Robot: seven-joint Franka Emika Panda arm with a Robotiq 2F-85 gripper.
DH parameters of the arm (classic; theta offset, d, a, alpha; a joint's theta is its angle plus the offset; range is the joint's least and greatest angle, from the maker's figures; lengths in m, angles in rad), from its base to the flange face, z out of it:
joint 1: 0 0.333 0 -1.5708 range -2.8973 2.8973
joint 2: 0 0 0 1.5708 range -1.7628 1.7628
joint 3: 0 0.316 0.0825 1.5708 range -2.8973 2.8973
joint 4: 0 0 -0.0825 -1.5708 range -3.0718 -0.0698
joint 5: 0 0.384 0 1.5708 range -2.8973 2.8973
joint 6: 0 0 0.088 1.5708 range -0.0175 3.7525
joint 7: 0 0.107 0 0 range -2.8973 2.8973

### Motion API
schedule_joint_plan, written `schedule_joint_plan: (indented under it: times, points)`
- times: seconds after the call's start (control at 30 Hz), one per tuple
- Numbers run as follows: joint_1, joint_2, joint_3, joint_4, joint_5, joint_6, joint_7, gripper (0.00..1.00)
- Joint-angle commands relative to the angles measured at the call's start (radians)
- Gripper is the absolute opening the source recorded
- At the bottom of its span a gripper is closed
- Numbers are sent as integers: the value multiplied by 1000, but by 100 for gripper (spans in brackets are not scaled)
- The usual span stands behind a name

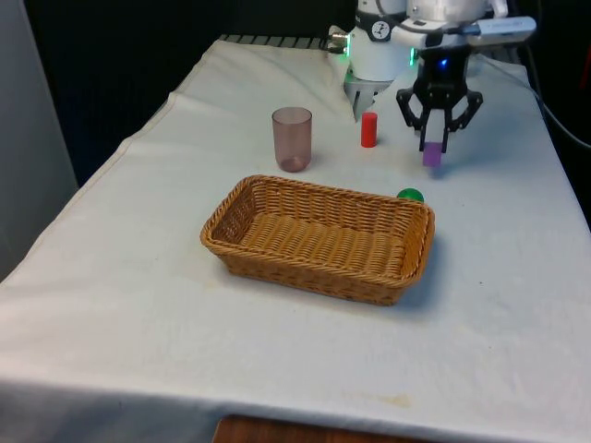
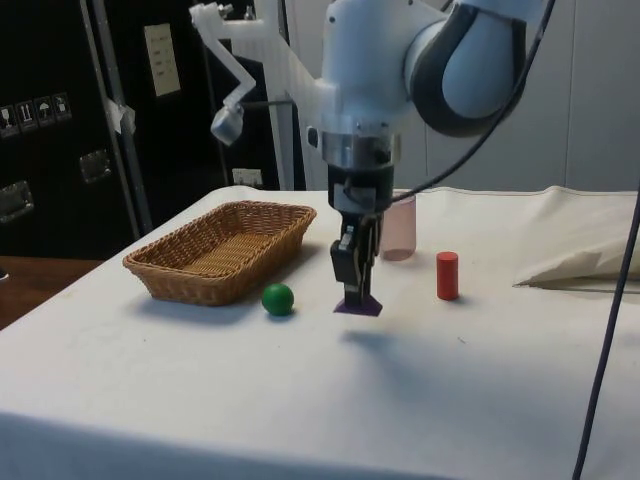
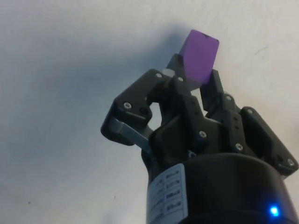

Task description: Pick up the triangular block and place it into the basket.

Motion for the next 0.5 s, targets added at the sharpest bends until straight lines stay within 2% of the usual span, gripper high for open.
schedule_joint_plan:
  times: [0.0,0.1,0.13,0.17,0.37,0.4,0.47]
  points:
    - [7,-9,-9,0,-21,-9,24,33]
    - [5,-24,-4,0,-23,-17,31,33]
    - [1,-22,6,0,0,-17,10,33]
    - [5,-27,-3,0,-22,-17,33,33]
    - [4,-58,10,3,-13,-26,40,33]
    - [2,-43,15,2,0,-14,24,33]
    - [3,-68,13,7,-11,-33,40,33]
